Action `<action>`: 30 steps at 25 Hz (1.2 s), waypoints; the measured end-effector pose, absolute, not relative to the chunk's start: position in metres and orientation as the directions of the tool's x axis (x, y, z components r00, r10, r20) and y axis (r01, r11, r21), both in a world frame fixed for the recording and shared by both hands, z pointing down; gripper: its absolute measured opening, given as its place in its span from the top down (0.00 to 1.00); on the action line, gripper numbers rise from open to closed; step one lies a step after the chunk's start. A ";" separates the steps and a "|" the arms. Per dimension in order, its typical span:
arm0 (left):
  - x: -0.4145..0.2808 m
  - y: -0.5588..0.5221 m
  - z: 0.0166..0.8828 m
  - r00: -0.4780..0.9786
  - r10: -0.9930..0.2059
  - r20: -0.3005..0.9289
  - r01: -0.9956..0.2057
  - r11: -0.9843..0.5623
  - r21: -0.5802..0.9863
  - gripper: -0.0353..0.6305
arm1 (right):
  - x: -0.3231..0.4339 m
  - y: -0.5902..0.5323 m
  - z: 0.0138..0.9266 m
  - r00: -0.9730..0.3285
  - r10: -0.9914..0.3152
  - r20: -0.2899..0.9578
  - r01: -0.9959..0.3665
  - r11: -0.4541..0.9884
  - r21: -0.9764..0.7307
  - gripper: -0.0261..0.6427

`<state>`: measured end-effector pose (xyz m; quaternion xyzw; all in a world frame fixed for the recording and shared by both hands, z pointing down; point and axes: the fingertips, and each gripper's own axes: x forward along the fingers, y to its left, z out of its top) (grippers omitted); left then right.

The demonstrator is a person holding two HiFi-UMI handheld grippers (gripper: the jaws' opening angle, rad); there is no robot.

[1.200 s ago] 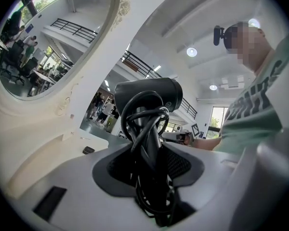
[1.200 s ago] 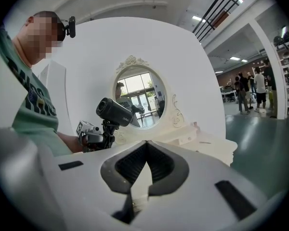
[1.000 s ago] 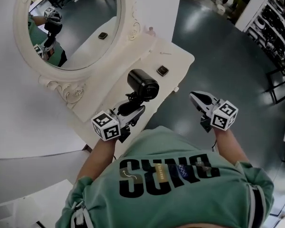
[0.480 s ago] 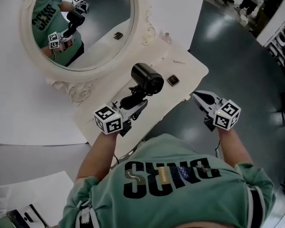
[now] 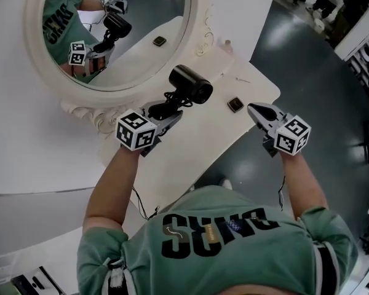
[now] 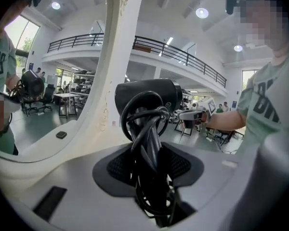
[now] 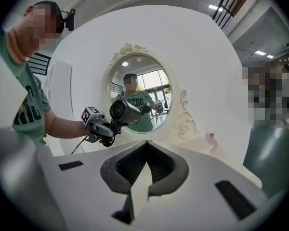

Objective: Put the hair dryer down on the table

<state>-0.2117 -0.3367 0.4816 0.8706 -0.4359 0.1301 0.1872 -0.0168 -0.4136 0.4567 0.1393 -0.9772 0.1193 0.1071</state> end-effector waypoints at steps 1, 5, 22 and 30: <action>-0.216 -0.342 0.488 0.578 -0.703 0.414 -0.811 -0.549 0.200 0.68 | -0.022 -0.418 0.459 -0.939 -0.244 0.242 -0.294 0.934 -0.200 0.97; -0.229 -0.362 0.513 0.556 -0.669 0.494 -0.817 -0.548 0.178 0.68 | -0.043 -0.428 0.468 -0.942 -0.231 0.244 -0.281 0.939 -0.197 0.97; -0.277 -0.410 0.627 0.431 -0.567 0.702 -0.853 -0.510 0.112 0.68 | -0.080 -0.422 0.554 -0.938 -0.162 0.307 -0.249 0.930 -0.270 0.97; -0.291 -0.413 0.648 0.399 -0.544 0.738 -0.857 -0.508 0.088 0.68 | -0.089 -0.423 0.562 -0.938 -0.151 0.311 -0.242 0.929 -0.279 0.97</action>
